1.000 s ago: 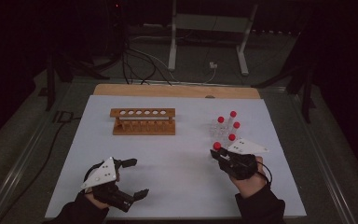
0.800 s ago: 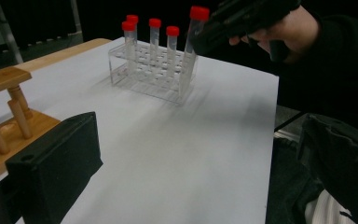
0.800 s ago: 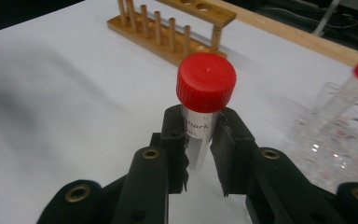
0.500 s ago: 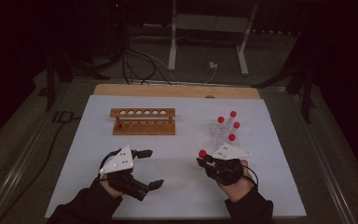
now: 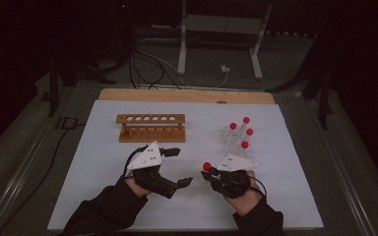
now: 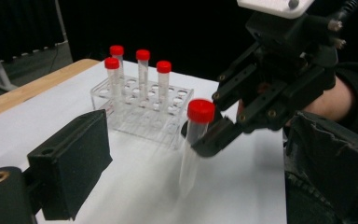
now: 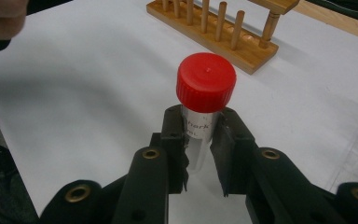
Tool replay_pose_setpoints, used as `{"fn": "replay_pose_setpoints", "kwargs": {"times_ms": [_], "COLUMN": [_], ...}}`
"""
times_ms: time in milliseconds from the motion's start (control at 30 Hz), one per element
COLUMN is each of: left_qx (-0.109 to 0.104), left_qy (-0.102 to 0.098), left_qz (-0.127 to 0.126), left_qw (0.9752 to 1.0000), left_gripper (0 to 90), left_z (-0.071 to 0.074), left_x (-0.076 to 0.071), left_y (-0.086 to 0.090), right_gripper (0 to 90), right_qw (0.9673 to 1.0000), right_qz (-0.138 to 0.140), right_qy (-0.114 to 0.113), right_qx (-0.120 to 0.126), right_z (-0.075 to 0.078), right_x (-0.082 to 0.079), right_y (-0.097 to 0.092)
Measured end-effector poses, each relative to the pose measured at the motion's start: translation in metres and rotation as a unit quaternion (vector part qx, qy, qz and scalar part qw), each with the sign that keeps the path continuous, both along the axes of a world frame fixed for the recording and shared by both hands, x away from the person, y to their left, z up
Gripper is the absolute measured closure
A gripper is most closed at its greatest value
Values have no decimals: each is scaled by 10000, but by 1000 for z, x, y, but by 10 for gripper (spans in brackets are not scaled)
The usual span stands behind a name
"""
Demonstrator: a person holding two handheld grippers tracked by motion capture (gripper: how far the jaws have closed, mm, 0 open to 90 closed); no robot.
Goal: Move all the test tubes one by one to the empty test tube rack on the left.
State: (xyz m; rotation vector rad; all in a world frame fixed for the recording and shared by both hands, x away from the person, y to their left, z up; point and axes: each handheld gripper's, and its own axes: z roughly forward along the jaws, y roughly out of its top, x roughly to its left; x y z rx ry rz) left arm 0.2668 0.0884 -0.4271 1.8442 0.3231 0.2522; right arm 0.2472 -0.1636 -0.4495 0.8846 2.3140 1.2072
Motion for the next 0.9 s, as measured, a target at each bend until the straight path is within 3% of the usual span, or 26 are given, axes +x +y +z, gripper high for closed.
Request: {"fn": "replay_pose_setpoints", "kwargs": {"times_ms": [333,600,900], "left_qx": [81,159,413], "left_qy": [-69,-124,-173], "left_qz": [-111,-93,-48], "left_qw": [9999,9998,9990], "left_gripper": [187,351,544], "left_z": [-2,-6,-13], "left_x": [6,9,11], "left_y": [-23,-34,-43], "right_gripper": [753,753,753], "right_qw": [10000,9999,9999], "right_qz": [73,131,117], "right_qy": [43,52,55], "right_qx": [-27,-39,-31], "right_z": [-2,-4,-3], "right_x": [-1,-2,-2], "right_y": [4,7,6]}}
